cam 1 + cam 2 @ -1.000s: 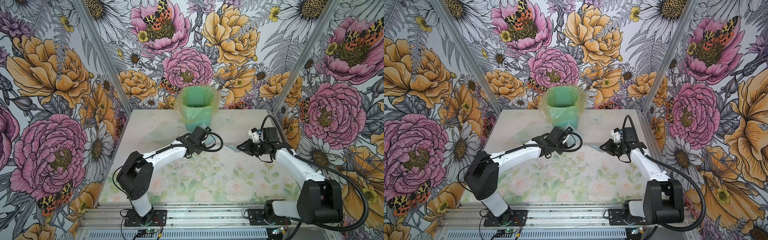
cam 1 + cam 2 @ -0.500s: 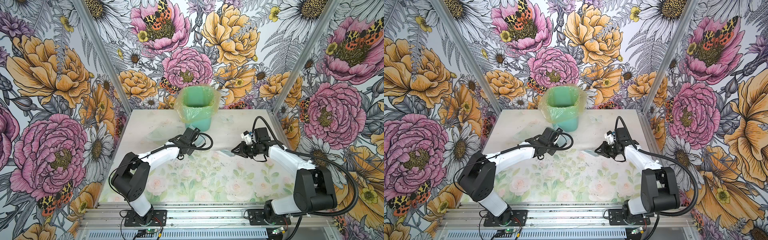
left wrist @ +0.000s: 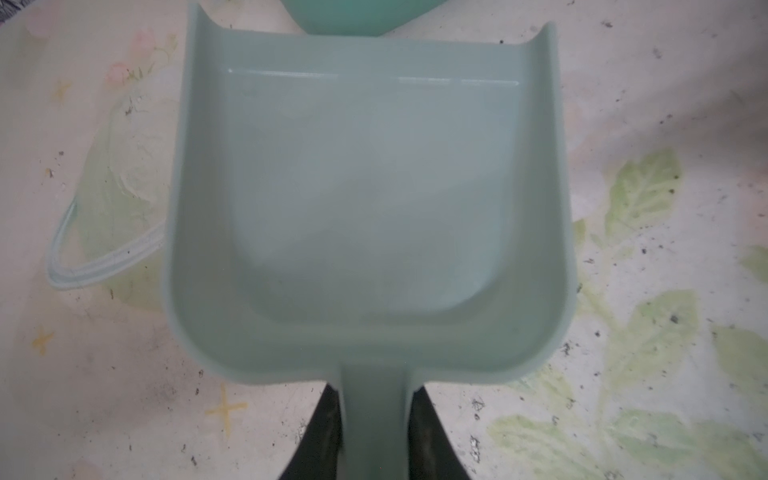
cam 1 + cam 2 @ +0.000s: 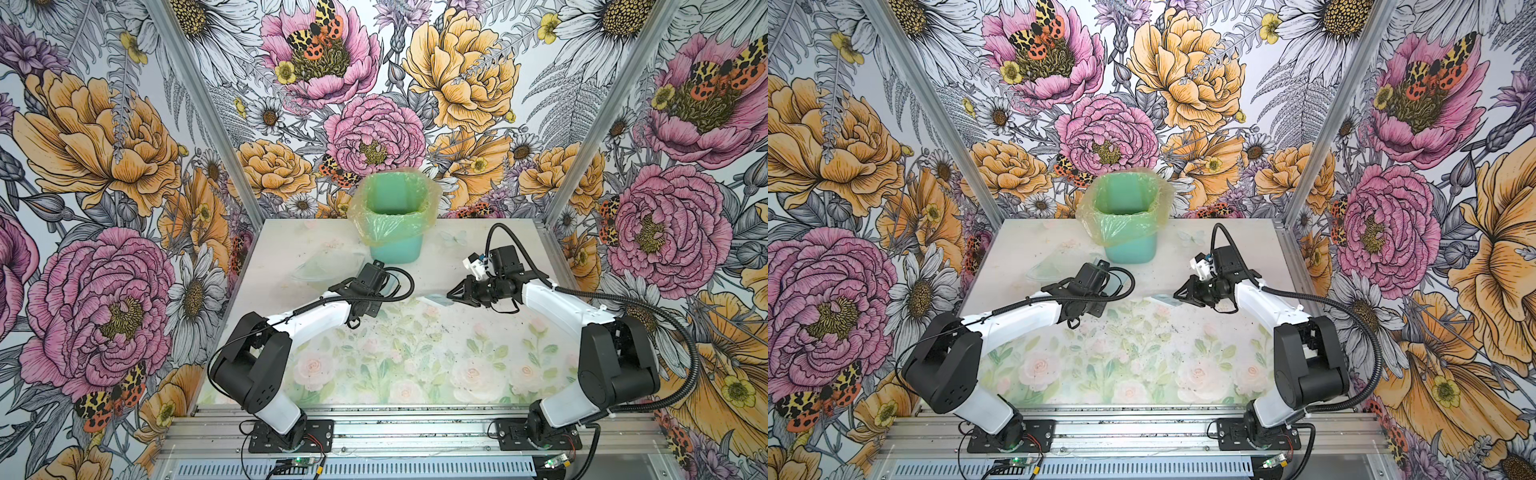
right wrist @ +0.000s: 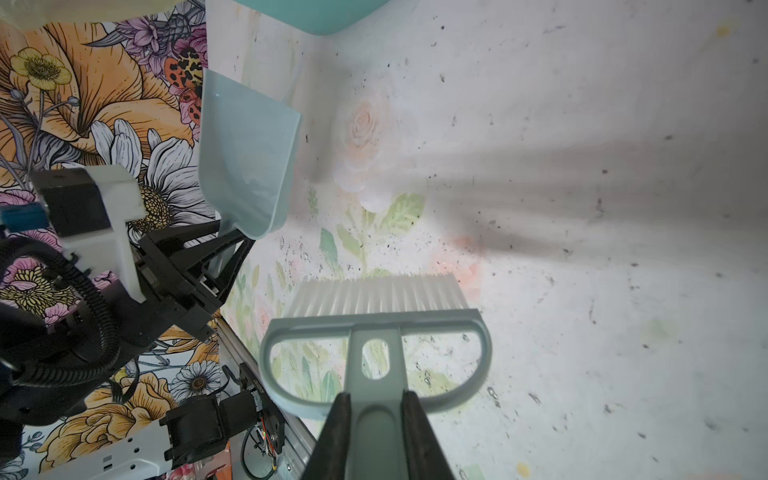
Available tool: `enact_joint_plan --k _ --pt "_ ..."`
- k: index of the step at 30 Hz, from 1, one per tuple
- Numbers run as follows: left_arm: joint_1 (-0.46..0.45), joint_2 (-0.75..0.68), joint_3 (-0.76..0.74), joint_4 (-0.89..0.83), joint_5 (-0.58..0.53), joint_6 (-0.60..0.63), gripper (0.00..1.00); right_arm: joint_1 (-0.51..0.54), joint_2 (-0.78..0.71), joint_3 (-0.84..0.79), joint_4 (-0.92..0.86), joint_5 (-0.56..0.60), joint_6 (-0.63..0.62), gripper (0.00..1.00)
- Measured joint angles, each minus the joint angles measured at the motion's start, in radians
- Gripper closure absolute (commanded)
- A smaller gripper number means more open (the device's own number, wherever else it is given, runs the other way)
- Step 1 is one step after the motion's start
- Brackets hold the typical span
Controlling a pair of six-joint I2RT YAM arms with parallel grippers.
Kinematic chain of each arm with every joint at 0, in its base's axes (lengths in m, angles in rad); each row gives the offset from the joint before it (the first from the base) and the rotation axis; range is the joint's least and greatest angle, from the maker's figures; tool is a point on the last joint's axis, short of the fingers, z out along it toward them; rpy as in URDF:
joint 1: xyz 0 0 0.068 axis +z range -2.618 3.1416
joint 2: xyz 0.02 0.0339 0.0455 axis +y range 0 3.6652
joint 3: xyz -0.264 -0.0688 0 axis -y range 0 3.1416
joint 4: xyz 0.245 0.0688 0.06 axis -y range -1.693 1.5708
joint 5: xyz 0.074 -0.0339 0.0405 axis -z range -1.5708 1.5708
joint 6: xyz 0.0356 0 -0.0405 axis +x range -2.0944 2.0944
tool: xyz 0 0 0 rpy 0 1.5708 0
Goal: Sweep away the paper scraps from the table
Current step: 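Lower the empty dustpan while the right gripper brings the brush toward it, then set the brush beside the dustpan with the right gripper while the left lowers the dustpan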
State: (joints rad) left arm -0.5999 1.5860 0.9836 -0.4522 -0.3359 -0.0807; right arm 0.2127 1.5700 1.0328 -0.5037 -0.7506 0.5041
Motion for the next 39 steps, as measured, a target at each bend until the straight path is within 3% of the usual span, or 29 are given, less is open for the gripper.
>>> enact_joint_plan --k 6,16,39 --pt "0.015 -0.031 -0.051 -0.021 -0.035 -0.143 1.0 0.023 0.046 0.047 -0.013 -0.032 0.003 0.98" --pt "0.117 -0.072 -0.098 -0.014 -0.018 -0.339 1.0 0.074 0.064 0.085 -0.023 -0.034 0.019 0.98" --pt "0.135 -0.043 -0.148 0.082 0.062 -0.386 1.0 0.185 0.175 0.157 -0.038 -0.017 0.025 0.98"
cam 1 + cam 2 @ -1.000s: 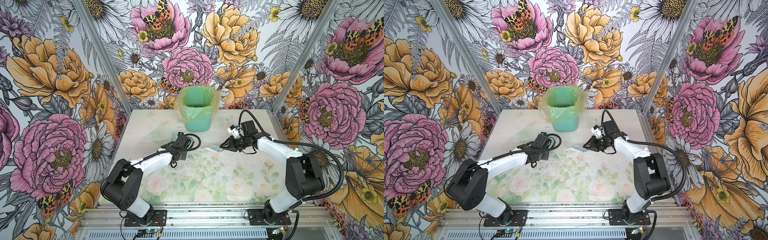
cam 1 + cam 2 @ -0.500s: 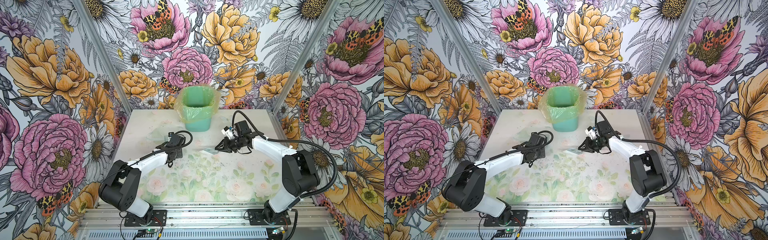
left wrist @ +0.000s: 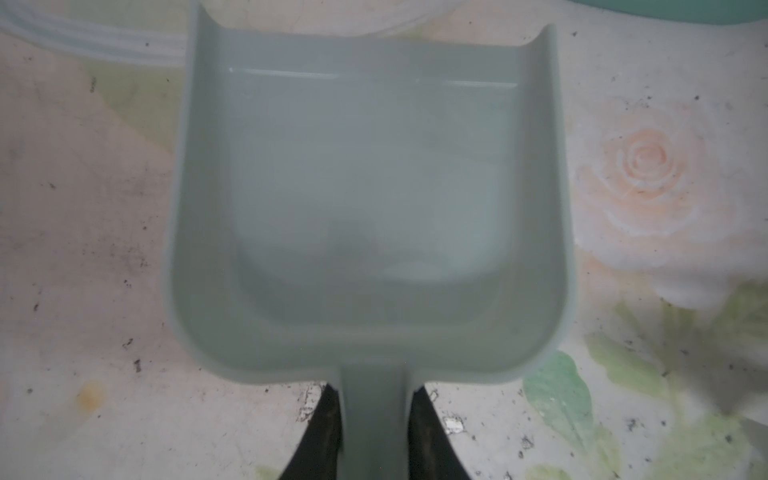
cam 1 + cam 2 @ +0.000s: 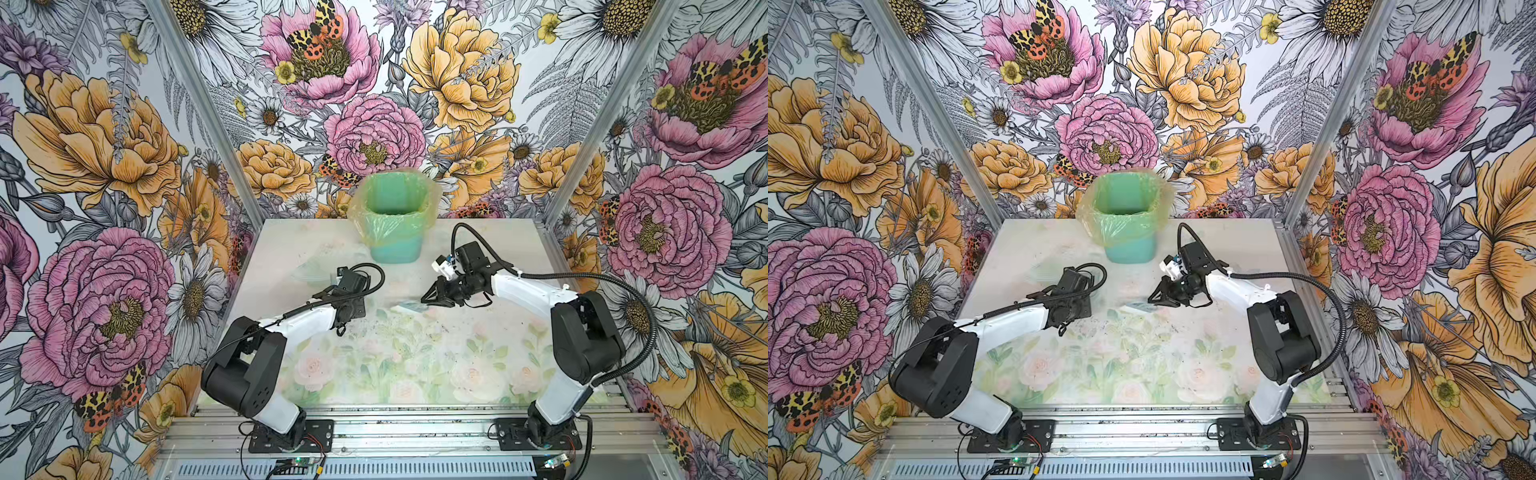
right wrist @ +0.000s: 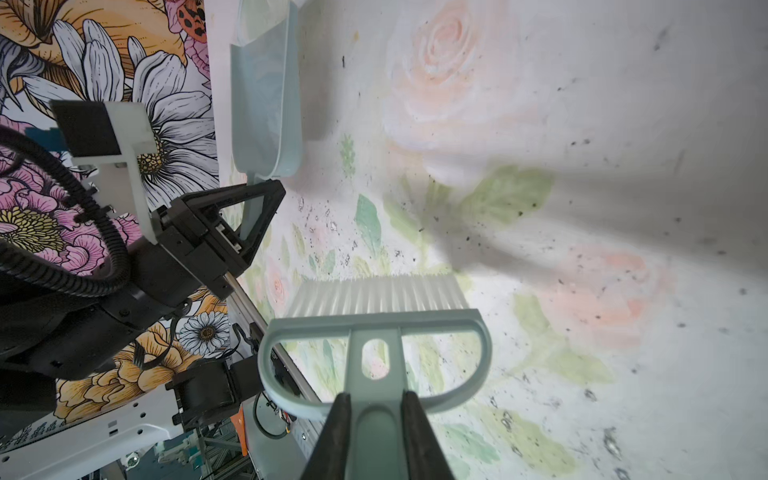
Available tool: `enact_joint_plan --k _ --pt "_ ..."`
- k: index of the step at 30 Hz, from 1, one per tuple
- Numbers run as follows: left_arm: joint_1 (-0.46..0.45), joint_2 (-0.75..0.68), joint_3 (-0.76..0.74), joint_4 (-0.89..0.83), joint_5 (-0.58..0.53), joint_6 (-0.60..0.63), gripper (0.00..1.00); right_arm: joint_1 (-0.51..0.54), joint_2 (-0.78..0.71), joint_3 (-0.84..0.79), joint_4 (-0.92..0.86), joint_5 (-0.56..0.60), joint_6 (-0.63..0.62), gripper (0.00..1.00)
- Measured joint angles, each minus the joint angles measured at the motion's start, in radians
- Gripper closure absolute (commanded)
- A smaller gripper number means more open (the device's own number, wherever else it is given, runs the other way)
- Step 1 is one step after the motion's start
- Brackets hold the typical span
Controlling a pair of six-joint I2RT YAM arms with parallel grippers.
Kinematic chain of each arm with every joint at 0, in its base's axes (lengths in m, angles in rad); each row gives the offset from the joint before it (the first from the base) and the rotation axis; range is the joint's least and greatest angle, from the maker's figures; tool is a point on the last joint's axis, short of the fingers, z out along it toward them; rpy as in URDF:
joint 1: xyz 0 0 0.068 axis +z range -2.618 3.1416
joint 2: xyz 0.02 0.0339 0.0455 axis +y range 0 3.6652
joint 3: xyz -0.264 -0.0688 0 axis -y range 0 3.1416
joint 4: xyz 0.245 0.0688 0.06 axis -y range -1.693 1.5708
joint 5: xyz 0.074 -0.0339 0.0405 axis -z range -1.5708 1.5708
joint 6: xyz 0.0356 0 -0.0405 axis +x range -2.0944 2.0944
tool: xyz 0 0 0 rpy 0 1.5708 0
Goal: Sweep away the paper scraps from the table
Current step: 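Set the brush beside the dustpan with the right gripper while the left lowers the dustpan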
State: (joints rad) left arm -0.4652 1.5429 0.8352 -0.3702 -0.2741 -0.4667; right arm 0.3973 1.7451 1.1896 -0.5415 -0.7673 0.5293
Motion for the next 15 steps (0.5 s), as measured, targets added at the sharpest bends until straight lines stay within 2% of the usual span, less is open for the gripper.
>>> enact_joint_plan --k 11,15 --pt "0.05 0.051 0.025 0.027 0.03 0.155 1.0 0.049 0.048 0.043 0.0 -0.077 -0.005 0.98" --pt "0.086 0.055 0.045 0.027 0.037 0.172 1.0 0.076 0.077 0.056 0.0 -0.114 0.005 0.98"
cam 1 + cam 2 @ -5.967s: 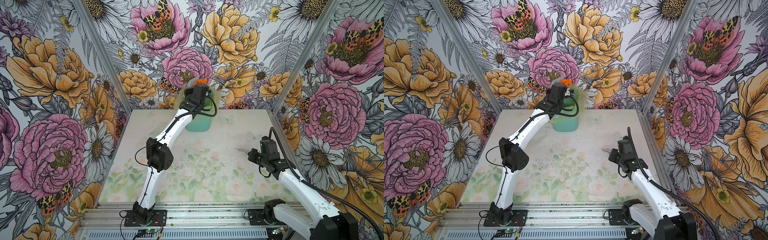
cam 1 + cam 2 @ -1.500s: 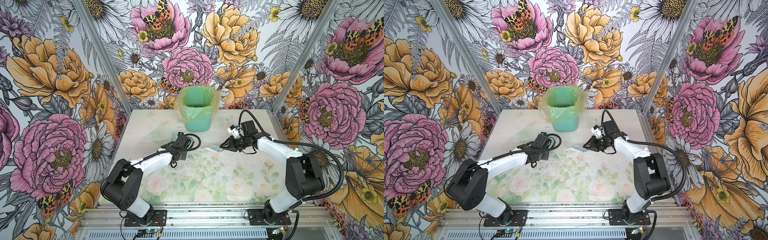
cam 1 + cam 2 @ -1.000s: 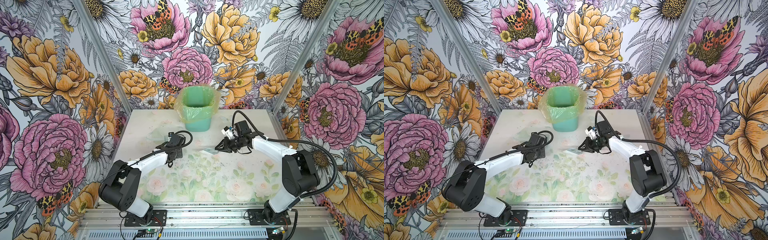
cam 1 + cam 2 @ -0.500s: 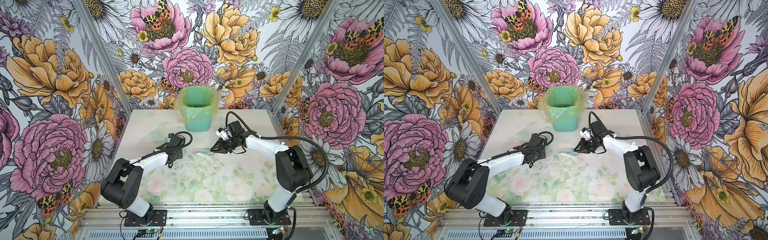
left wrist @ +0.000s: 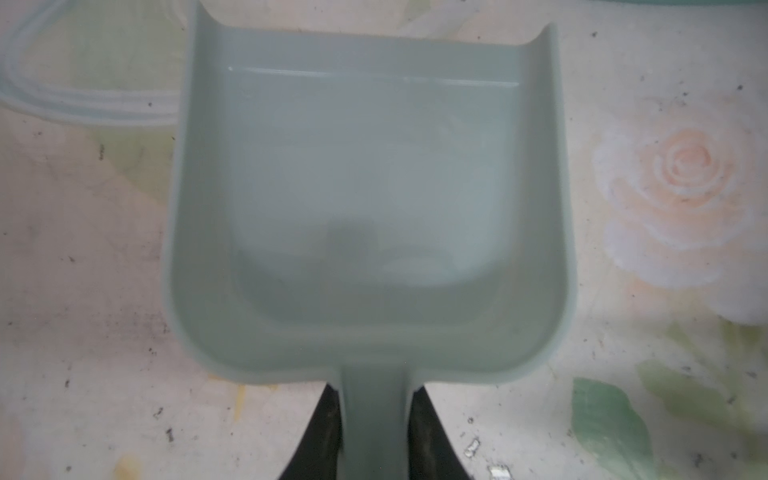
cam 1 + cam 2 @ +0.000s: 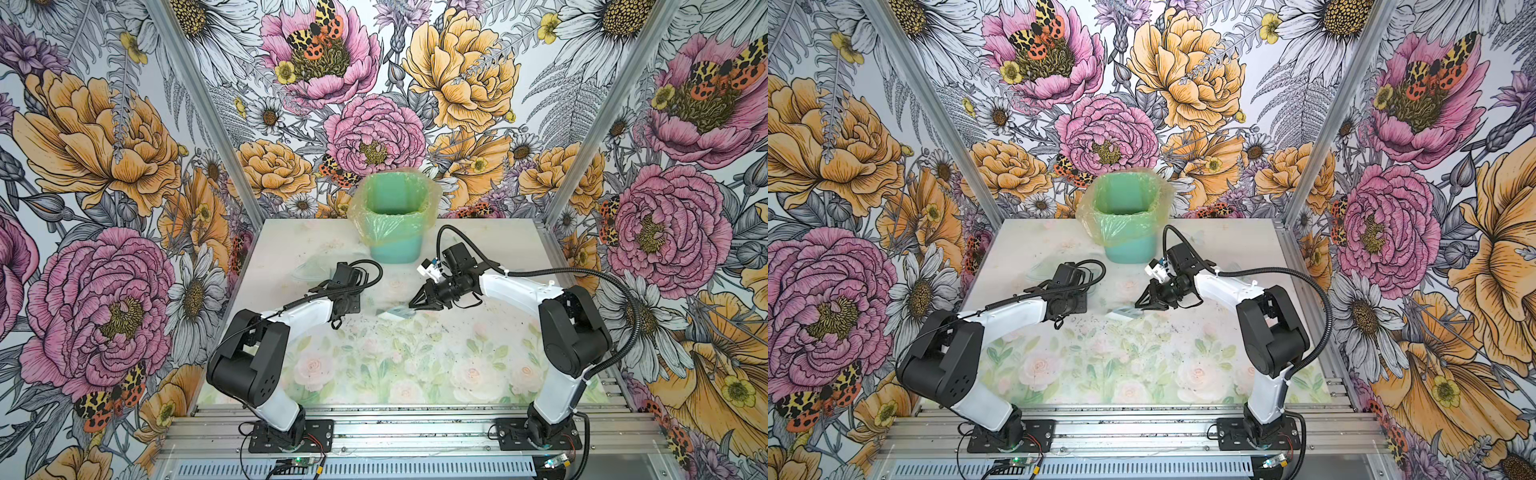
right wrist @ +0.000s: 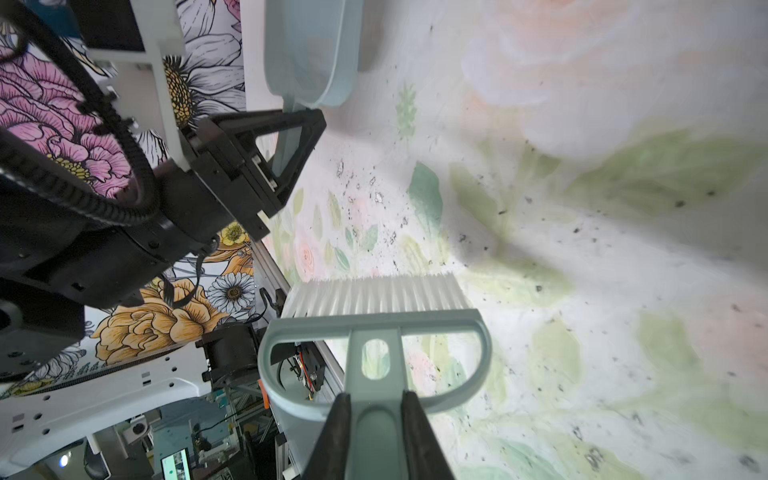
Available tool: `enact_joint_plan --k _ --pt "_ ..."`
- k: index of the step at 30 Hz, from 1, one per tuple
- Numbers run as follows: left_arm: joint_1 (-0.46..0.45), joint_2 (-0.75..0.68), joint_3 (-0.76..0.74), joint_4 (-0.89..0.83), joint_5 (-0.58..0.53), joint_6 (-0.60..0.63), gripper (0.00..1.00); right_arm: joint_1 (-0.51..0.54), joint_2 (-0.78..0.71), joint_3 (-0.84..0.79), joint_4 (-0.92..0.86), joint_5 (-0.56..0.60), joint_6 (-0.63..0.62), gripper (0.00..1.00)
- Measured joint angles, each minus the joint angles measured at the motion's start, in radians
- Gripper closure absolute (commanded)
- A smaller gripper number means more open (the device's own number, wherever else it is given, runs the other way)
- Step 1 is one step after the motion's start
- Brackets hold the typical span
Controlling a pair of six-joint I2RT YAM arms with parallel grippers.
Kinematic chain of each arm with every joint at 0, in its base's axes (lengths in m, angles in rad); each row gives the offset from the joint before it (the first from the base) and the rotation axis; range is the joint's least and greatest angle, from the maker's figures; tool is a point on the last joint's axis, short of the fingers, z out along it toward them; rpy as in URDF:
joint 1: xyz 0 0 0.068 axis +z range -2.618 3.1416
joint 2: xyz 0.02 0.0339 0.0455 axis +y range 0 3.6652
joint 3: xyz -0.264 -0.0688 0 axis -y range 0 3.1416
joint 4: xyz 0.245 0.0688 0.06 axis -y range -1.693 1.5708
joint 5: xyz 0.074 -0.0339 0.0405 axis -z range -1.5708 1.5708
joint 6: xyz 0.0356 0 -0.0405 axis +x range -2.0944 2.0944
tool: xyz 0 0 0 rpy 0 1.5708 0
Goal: Sweep away the paper scraps from the table
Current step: 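Set the brush beside the dustpan with the right gripper while the left lowers the dustpan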
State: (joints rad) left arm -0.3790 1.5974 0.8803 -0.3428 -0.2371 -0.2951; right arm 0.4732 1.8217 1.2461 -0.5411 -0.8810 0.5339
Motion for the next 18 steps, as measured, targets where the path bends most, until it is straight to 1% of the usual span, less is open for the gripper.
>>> enact_joint_plan --k 5,8,10,14,18 --pt "0.031 -0.002 0.003 -0.01 0.0 0.009 0.98 0.07 0.045 0.023 0.001 -0.042 0.008 0.98" --pt "0.033 -0.004 0.003 -0.028 -0.001 0.018 0.96 0.103 0.083 0.039 0.003 -0.058 0.016 0.98" --pt "0.033 -0.008 0.003 -0.044 -0.002 0.026 0.95 0.123 0.106 0.053 0.003 -0.064 0.025 0.98" --pt "0.034 -0.025 0.003 -0.072 -0.018 0.05 0.95 0.143 0.145 0.081 0.015 -0.076 0.038 0.98" --pt "0.036 -0.053 0.009 -0.097 -0.051 0.113 0.95 0.15 0.158 0.093 0.035 -0.082 0.053 0.98"
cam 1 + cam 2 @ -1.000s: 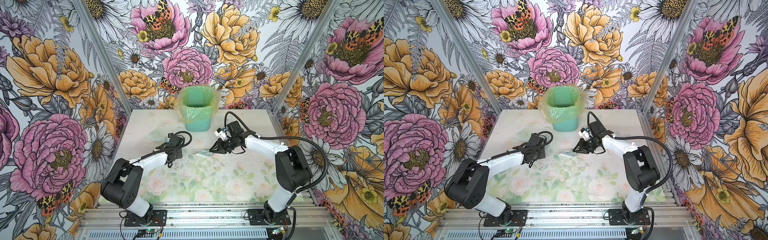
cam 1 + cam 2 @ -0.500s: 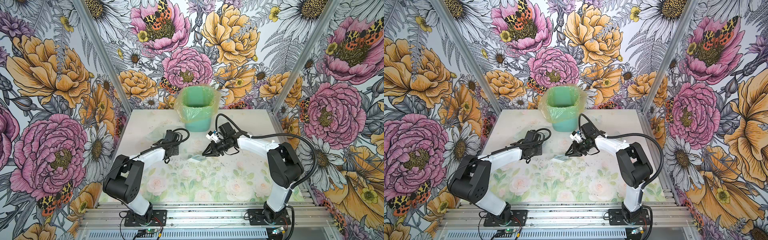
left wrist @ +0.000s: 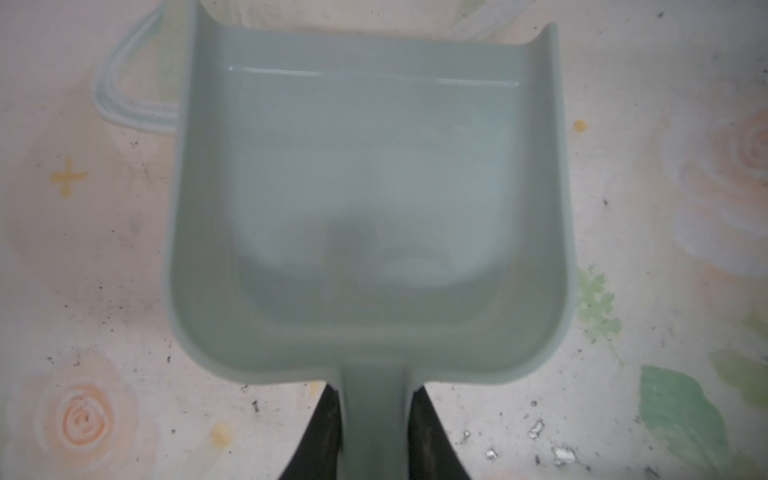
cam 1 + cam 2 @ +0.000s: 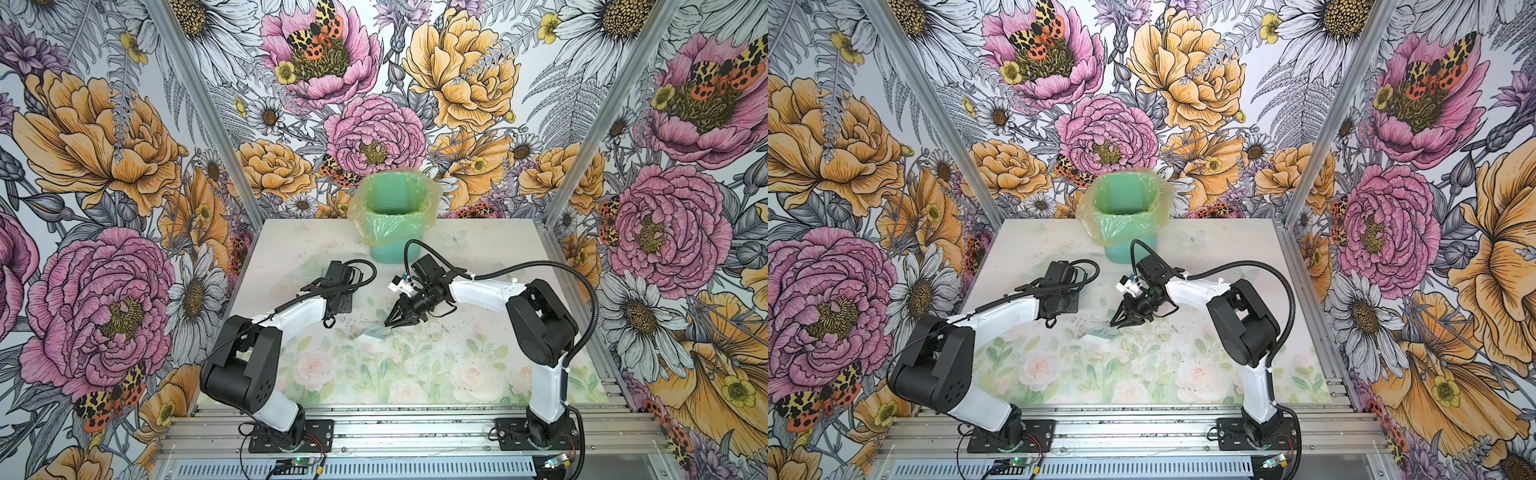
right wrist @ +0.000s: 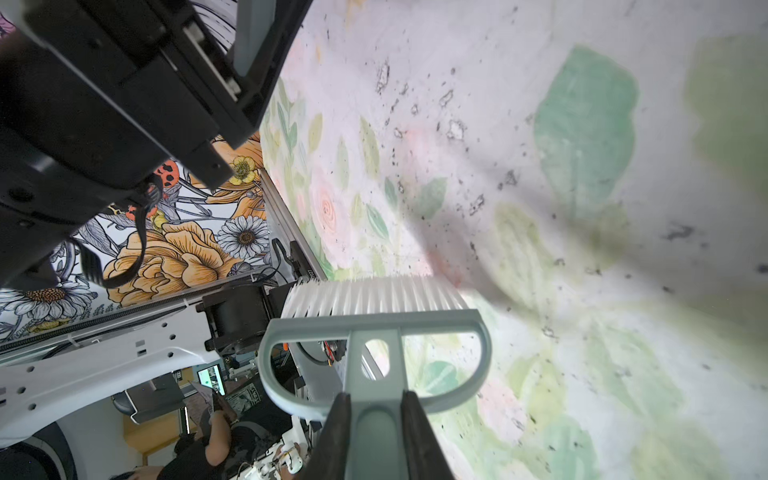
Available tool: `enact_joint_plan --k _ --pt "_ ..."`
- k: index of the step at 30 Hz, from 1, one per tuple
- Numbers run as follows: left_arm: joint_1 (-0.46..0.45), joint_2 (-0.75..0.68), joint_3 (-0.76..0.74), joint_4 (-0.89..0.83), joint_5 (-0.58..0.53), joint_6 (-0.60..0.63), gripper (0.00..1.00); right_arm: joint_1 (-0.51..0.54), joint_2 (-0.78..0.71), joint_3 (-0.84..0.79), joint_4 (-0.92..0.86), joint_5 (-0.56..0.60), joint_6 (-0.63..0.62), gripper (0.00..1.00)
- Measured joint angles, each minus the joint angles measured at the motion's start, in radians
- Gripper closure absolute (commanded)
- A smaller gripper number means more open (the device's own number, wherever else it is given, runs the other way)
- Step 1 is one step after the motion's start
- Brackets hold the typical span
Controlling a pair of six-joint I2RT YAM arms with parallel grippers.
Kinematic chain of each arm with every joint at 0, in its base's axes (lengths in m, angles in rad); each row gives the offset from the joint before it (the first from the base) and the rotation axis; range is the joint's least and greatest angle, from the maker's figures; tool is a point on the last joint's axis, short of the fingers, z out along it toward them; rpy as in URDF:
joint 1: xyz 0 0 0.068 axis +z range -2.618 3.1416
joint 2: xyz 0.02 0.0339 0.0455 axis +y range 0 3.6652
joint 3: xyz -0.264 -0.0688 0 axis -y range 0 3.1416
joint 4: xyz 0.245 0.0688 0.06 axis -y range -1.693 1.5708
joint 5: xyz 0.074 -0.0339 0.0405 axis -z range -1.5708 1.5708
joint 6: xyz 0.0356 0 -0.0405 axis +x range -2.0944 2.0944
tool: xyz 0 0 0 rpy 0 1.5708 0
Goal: Sweep away the paper scraps from the table
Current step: 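Set the brush beside the dustpan with the right gripper while the left lowers the dustpan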
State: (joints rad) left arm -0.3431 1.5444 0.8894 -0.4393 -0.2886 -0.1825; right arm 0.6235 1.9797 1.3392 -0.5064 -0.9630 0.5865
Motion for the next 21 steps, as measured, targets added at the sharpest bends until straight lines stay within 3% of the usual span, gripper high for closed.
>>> enact_joint_plan --k 3,7,12,21 --pt "0.002 -0.001 0.015 -0.011 -0.029 0.05 0.95 0.0 0.012 0.004 0.022 -0.003 0.01 0.96" --pt "0.002 0.002 0.028 -0.029 -0.052 0.106 0.87 0.0 0.061 0.042 0.047 -0.003 0.035 0.94" --pt "0.006 0.014 0.032 -0.039 -0.063 0.135 0.53 0.0 0.11 0.099 0.083 -0.007 0.065 0.82" --pt "0.007 0.032 0.048 -0.044 -0.09 0.129 0.26 -0.007 0.145 0.123 0.151 0.007 0.123 0.64"
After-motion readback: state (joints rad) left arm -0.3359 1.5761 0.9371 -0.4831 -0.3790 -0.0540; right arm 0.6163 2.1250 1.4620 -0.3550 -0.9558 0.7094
